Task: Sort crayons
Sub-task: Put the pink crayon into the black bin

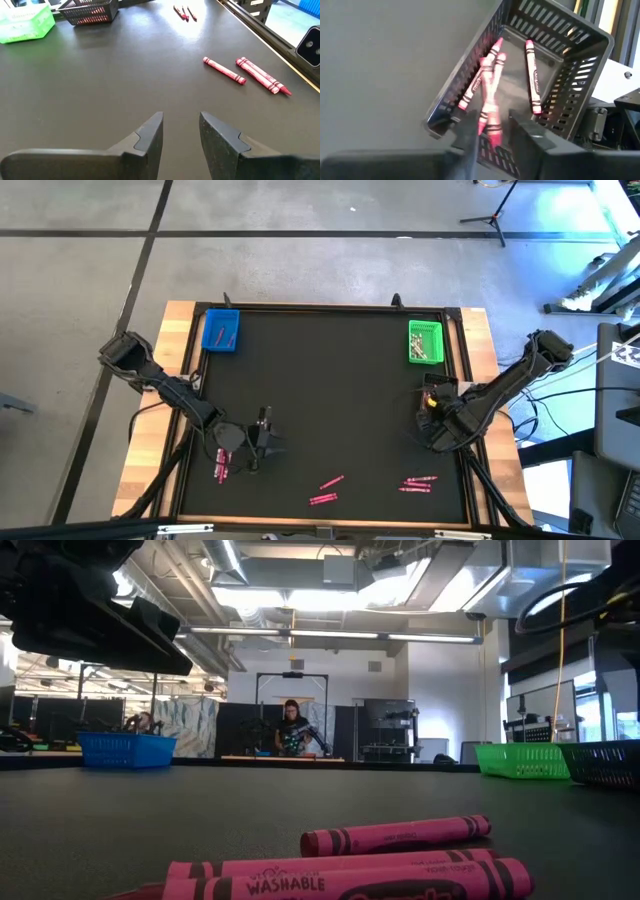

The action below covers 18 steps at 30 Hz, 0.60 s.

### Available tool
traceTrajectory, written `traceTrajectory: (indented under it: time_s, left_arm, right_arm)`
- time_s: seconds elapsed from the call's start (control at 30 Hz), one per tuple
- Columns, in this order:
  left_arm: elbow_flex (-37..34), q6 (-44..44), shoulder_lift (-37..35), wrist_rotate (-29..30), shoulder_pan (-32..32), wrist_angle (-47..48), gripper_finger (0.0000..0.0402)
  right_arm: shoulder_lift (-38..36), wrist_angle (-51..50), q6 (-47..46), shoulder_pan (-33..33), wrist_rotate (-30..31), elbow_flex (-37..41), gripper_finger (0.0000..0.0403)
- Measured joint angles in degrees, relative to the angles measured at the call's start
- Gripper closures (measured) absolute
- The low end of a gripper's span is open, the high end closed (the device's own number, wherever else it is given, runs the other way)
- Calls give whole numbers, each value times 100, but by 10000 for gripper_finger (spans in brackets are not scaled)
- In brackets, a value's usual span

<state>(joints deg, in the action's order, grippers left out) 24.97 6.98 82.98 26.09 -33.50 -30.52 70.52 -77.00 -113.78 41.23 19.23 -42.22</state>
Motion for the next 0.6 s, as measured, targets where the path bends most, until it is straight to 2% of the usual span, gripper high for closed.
traceTrajectory:
  time_s: [0.1, 0.2, 0.3, 0.37, 0.5, 0.6]
  left_arm:
    - [0, -2, 0, 0, 0, 0, 282]
    - [-1, -4, 0, 2, 7, -12, 282]
    - [0, -4, 0, 26, 52, -9, 282]
    - [0, 17, 0, 33, 80, 22, 282]
    - [209, 445, -71, 28, 65, 813, 282]
    - [602, 1146, -152, -45, -1, 2042, 282]
  right_arm:
    - [-8, 29, 160, 0, 116, -46, 266]
    - [-6, 682, 743, 4, 1179, -216, 249]
    - [-6, 1857, 2117, 0, 2476, -314, 245]
    - [-6, 2899, 3307, 0, 3133, -310, 244]
    - [21, 4883, 5546, 0, 3761, -197, 244]
    - [191, 5956, 6780, -11, 4123, -139, 244]
